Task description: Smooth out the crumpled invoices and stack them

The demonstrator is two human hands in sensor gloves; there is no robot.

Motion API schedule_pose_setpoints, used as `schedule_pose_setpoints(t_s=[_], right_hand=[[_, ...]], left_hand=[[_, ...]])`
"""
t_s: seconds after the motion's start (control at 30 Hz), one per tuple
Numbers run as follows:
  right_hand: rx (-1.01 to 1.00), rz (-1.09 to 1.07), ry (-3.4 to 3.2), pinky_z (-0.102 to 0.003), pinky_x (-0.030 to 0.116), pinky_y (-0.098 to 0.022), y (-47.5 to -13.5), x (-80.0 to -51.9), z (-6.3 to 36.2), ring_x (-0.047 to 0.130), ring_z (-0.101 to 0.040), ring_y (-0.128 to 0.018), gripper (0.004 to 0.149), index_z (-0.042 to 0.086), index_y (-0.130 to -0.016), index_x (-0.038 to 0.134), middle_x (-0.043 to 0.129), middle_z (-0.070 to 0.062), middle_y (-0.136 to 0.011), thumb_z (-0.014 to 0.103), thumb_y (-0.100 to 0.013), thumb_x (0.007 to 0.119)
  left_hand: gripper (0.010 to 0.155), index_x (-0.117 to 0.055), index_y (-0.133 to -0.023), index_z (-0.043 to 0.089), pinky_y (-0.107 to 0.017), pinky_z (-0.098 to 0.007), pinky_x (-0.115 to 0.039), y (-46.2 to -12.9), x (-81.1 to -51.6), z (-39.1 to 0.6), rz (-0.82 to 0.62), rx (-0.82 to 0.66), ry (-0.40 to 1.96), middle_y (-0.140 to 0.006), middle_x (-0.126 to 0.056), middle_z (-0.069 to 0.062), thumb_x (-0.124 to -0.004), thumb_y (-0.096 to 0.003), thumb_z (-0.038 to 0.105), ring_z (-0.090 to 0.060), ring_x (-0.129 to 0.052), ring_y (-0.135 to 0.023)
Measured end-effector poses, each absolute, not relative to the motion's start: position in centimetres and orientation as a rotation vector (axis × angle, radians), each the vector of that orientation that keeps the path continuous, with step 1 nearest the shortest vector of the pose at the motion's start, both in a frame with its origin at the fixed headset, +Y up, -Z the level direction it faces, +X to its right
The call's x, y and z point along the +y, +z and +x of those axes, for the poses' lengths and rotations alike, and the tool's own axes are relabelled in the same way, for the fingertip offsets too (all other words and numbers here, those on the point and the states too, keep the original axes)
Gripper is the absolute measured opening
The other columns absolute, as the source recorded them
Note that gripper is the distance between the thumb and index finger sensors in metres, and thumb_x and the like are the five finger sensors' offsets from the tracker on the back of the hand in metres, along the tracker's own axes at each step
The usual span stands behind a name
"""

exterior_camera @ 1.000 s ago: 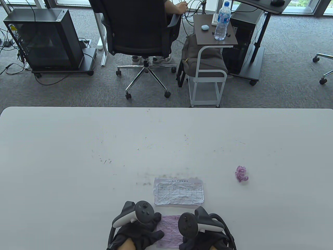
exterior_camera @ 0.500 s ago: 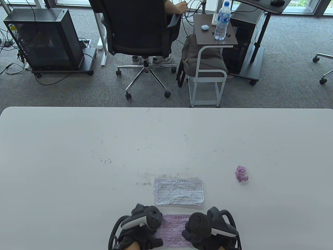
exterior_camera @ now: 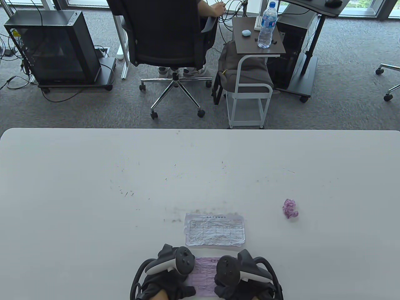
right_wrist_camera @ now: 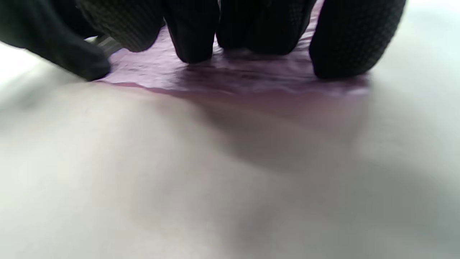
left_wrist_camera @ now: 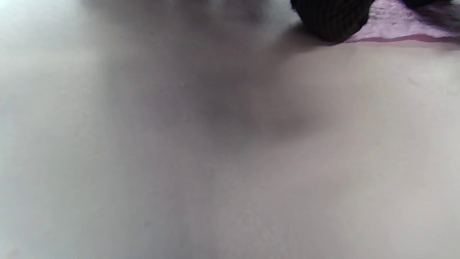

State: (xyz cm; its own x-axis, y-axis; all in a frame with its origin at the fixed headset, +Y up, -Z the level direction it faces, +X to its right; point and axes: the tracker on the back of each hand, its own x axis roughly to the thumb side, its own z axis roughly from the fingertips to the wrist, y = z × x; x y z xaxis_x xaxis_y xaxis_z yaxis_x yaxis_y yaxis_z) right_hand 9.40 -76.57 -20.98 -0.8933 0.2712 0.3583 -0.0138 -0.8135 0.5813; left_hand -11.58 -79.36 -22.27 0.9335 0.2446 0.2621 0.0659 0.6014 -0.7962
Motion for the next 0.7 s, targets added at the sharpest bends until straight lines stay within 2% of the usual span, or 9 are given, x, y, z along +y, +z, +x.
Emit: schedule_pose_setpoints(t_s=[0.1, 0.17, 0.23, 0.3, 0.37, 0.5, 0.57, 0.63, 0.7], right_hand=[[0.894, 0.414, 2.734, -0.062, 0.075, -0.049, -21.6, -76.5, 11.8, 0.071, -0.038, -0.078, 0.043, 0.020, -0.092, 0.071, 0.062, -0.012, -0.099, 0.046, -0.058, 0.069], [0.861, 0.361, 2.711, -0.060, 0.079, -0.047, -21.9, -76.3, 13.1, 0.075, -0.038, -0.075, 0.045, 0.017, -0.091, 0.073, 0.066, -0.016, -0.096, 0.046, -0.058, 0.069], [0.769, 0.260, 2.694, -0.056, 0.082, -0.045, -22.1, -75.8, 14.6, 0.074, -0.041, -0.078, 0.053, 0.011, -0.096, 0.067, 0.058, -0.022, -0.100, 0.047, -0.058, 0.070], [0.607, 0.120, 2.680, -0.055, 0.083, -0.044, -22.5, -75.3, 16.2, 0.069, -0.048, -0.083, 0.050, 0.007, -0.095, 0.066, 0.050, -0.027, -0.103, 0.040, -0.058, 0.073], [0.573, 0.043, 2.681, -0.054, 0.084, -0.044, -22.7, -75.5, 17.2, 0.064, -0.052, -0.085, 0.051, 0.008, -0.097, 0.062, 0.039, -0.033, -0.105, 0.037, -0.057, 0.076], [0.608, 0.002, 2.638, -0.054, 0.081, -0.045, -22.9, -76.7, 17.5, 0.056, -0.055, -0.086, 0.062, 0.011, -0.103, 0.045, 0.032, -0.038, -0.106, 0.034, -0.056, 0.079], [0.567, 0.025, 2.677, -0.052, 0.083, -0.043, -23.0, -76.7, 17.1, 0.058, -0.054, -0.085, 0.068, 0.012, -0.105, 0.040, 0.038, -0.037, -0.106, 0.035, -0.055, 0.080], [0.607, 0.048, 2.701, -0.052, 0.082, -0.043, -23.1, -76.9, 16.1, 0.056, -0.054, -0.085, 0.074, 0.011, -0.107, 0.035, 0.043, -0.035, -0.105, 0.037, -0.055, 0.081], [0.627, 0.096, 2.766, -0.050, 0.082, -0.042, -23.1, -77.1, 15.0, 0.062, -0.049, -0.080, 0.080, 0.007, -0.107, 0.033, 0.051, -0.030, -0.102, 0.042, -0.053, 0.082]], left_hand=[[0.086, -0.001, -0.105, 0.025, -0.061, -0.071, -0.016, -22.3, -79.3, -11.6, -0.923, -0.363, 0.108, -0.097, 0.021, -0.016, -0.068, -0.0576, 0.049, -0.060, 0.016, -0.086], [0.086, -0.001, -0.105, 0.025, -0.061, -0.071, -0.017, -22.3, -79.3, -11.6, -0.918, -0.368, 0.110, -0.097, 0.020, -0.016, -0.069, -0.0578, 0.049, -0.061, 0.015, -0.086], [0.086, -0.002, -0.106, 0.025, -0.061, -0.071, -0.016, -22.3, -79.4, -11.6, -0.921, -0.368, 0.119, -0.098, 0.020, -0.016, -0.069, -0.0577, 0.049, -0.060, 0.016, -0.086], [0.087, -0.003, -0.106, 0.026, -0.061, -0.071, -0.016, -22.4, -79.4, -11.6, -0.928, -0.366, 0.130, -0.098, 0.020, -0.016, -0.071, -0.0574, 0.047, -0.061, 0.016, -0.086], [0.087, -0.002, -0.106, 0.028, -0.061, -0.071, -0.016, -22.4, -79.4, -11.7, -0.932, -0.368, 0.126, -0.097, 0.021, -0.016, -0.071, -0.0571, 0.047, -0.061, 0.016, -0.085], [0.087, -0.003, -0.106, 0.027, -0.061, -0.072, -0.016, -22.4, -79.4, -11.7, -0.928, -0.367, 0.129, -0.098, 0.020, -0.016, -0.072, -0.0569, 0.047, -0.061, 0.016, -0.085], [0.087, -0.003, -0.106, 0.027, -0.061, -0.072, -0.016, -22.5, -79.4, -11.7, -0.926, -0.368, 0.130, -0.098, 0.020, -0.016, -0.072, -0.0570, 0.047, -0.061, 0.016, -0.085], [0.087, -0.003, -0.106, 0.027, -0.060, -0.072, -0.016, -22.5, -79.4, -11.7, -0.927, -0.373, 0.128, -0.097, 0.020, -0.017, -0.072, -0.0570, 0.047, -0.062, 0.016, -0.085], [0.087, -0.004, -0.106, 0.027, -0.060, -0.072, -0.016, -22.5, -79.4, -11.8, -0.927, -0.377, 0.133, -0.097, 0.020, -0.018, -0.072, -0.0570, 0.046, -0.062, 0.016, -0.084]])
